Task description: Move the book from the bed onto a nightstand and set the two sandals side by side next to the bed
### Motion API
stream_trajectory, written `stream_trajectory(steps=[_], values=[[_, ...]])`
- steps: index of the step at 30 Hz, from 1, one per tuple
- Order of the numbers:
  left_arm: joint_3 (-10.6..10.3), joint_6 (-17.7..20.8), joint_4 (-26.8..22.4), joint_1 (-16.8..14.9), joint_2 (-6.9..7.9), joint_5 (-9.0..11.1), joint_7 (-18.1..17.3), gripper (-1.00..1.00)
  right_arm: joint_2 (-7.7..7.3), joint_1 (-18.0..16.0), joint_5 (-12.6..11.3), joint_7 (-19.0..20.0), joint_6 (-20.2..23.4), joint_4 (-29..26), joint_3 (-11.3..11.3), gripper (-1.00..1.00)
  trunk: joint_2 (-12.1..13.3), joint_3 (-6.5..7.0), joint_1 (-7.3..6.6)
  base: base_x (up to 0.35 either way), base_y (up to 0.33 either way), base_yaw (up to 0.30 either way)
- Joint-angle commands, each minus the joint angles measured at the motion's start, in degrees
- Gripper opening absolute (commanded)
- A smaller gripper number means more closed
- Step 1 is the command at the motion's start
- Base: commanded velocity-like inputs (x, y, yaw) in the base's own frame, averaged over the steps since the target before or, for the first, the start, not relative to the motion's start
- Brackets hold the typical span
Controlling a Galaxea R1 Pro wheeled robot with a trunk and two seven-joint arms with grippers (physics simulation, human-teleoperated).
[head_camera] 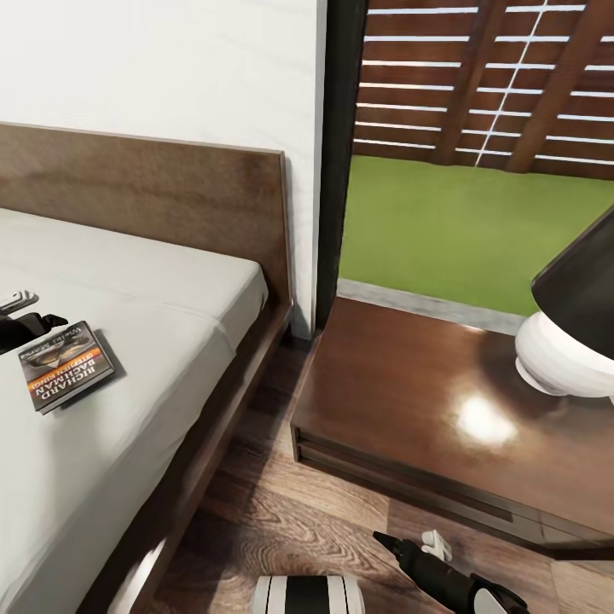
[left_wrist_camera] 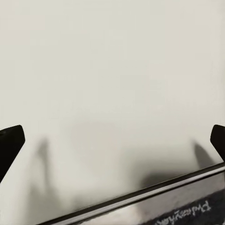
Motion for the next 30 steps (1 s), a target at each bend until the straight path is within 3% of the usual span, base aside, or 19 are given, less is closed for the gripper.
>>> stream_trajectory(steps=[1,30], values=[[0.24,0.40,0.02,0.01,-0.02,0.25,-0.34,1.00,-0.07,-0.03,-0.56,-0.01,0.22,-0.02,0.24,1.00,-0.01,-0.05,0.00,0.000,0.000,0.000],[0.10,0.40,-0.02,0.01,-0.04,0.13,-0.47,1.00,-0.06,-0.03,-0.55,-0.01,0.23,-0.03,0.27,1.00,-0.01,-0.48,0.00,0.000,0.000,0.000]])
